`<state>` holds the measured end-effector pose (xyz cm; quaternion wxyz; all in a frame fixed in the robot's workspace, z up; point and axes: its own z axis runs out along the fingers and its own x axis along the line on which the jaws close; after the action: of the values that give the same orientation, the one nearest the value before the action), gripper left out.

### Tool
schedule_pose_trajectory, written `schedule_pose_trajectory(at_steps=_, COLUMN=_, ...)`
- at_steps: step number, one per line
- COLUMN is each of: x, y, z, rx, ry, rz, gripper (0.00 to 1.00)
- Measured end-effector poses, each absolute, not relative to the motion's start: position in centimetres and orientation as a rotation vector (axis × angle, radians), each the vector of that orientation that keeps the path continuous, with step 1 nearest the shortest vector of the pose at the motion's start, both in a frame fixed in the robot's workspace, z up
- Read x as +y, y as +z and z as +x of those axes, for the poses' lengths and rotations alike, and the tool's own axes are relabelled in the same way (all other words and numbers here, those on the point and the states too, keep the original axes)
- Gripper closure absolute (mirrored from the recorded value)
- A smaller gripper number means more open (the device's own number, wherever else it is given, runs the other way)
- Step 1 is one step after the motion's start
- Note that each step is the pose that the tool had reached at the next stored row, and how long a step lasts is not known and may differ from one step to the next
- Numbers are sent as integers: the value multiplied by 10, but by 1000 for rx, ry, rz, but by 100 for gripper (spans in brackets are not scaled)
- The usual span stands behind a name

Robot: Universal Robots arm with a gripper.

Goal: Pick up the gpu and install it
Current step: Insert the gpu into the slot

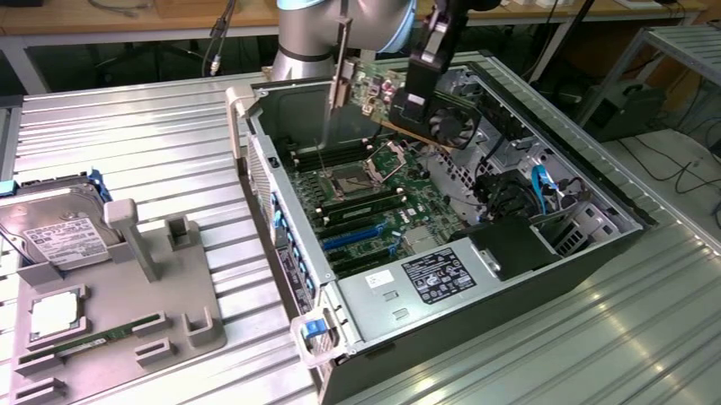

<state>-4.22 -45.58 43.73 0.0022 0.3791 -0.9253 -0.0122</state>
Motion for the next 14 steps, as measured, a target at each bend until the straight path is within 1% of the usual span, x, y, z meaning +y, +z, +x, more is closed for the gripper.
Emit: schedule_pose_trajectory(at_steps=14, x=-457, y=437, z=-42, rx=-2817, ry=-38, rz=1377, gripper=72)
